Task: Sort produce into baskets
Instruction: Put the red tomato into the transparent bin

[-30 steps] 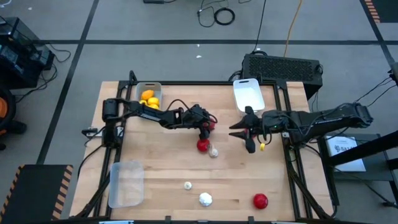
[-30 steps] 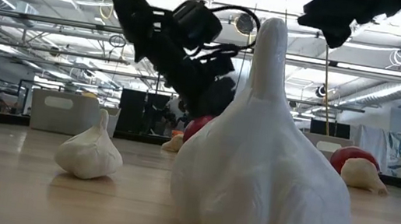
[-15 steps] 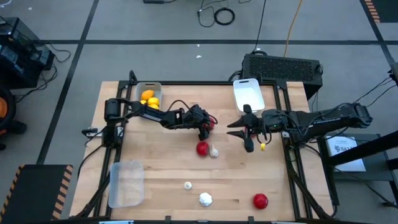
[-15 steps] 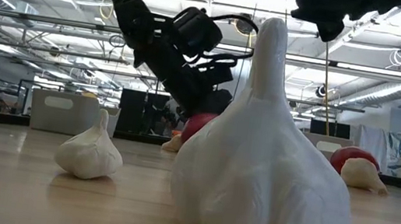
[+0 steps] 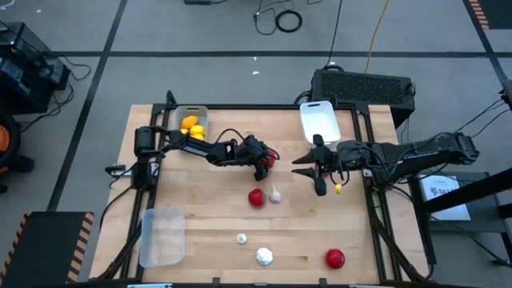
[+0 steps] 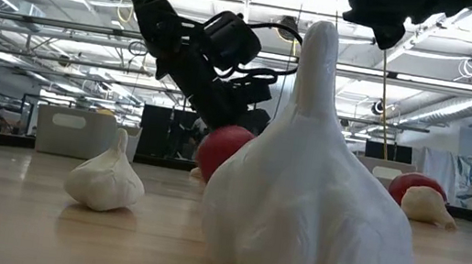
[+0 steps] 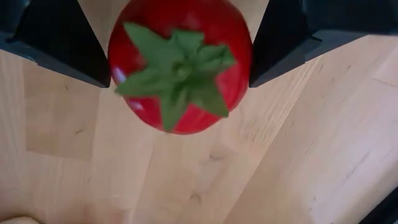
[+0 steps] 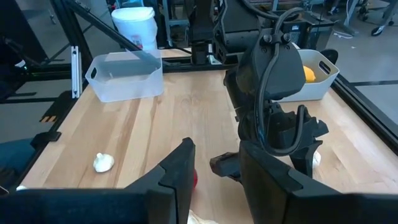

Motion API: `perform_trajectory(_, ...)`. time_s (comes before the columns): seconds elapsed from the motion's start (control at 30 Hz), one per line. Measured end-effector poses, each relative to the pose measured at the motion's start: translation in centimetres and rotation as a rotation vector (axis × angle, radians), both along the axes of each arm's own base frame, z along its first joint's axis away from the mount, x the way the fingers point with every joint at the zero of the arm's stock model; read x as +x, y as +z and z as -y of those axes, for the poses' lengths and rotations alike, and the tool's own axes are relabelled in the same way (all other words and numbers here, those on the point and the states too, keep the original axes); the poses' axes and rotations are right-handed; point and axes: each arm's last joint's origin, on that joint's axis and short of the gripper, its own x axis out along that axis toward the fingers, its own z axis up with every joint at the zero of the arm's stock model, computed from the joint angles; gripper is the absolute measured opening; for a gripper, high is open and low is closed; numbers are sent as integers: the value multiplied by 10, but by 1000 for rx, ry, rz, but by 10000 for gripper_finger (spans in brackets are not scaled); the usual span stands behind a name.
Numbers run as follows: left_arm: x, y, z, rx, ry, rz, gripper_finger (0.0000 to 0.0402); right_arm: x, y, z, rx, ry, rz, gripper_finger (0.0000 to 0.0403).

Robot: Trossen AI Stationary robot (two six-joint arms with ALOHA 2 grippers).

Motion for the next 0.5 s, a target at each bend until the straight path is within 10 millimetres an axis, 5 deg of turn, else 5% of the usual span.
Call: perform_trajectory(0.5,-1,-1,0,0,0,-8,322,0,0,0,-7,2,1,116)
